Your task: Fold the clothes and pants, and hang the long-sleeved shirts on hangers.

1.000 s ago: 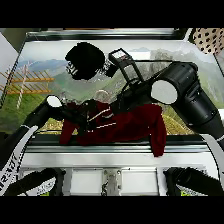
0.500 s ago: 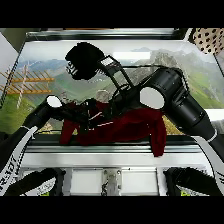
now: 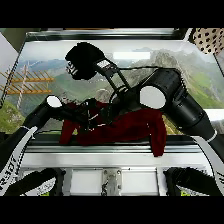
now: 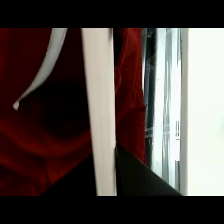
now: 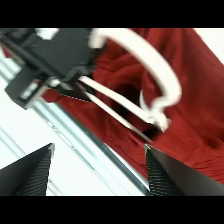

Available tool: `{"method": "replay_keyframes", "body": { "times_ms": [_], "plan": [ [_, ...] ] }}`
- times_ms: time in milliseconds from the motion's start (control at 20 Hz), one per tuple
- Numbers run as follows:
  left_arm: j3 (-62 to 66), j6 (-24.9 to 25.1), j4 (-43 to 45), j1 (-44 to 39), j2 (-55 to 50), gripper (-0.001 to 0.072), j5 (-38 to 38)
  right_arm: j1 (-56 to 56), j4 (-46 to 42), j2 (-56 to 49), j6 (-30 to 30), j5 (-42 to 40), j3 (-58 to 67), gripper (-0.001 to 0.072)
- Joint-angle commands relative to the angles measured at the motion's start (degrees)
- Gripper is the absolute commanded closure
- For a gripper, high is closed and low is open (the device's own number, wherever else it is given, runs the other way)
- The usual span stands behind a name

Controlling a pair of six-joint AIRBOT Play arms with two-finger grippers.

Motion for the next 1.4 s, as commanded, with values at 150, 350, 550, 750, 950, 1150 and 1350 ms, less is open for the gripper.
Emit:
{"method": "replay_keyframes", "body": {
  "times_ms": [150, 350, 550, 750, 950, 1150, 1350],
  "plan": [
    [0.04, 0.04, 0.04, -0.02, 0.04, 0.0691, -0.44, -3.85, 8.96, 0.09, -6.99, 5.31, 5.4, 0.0094],
    [0.02, 0.04, 0.04, -0.02, 0.04, 0.0691, -0.72, -9.27, 14.91, 0.13, -18.62, 11.54, 6.12, 0.0094],
    [0.02, 0.04, 0.04, -0.02, 0.04, 0.0691, -0.74, -11.63, 14.51, -0.07, -21.29, 11.61, 6.08, 0.0094],
    [0.02, 0.02, 0.09, 0.04, 0.04, 0.0691, -0.81, -14.14, 14.29, 0.0, -34.99, 12.83, 6.01, 0.0094],
    [0.02, 0.0, 0.35, 0.11, 0.04, 0.0691, -0.85, -29.73, 25.51, 0.22, -45.53, 18.71, 4.2, 0.0094],
    [0.02, 0.0, 0.37, 0.11, 0.04, 0.0691, -0.87, -48.04, 39.45, 1.62, -57.42, 20.2, -4.48, 0.0093],
    [0.02, 0.0, 0.39, 0.11, 0.04, 0.0691, -0.85, -60.94, 44.33, 2.51, -67.98, 20.09, -16.17, 0.0093]
  ]
}}
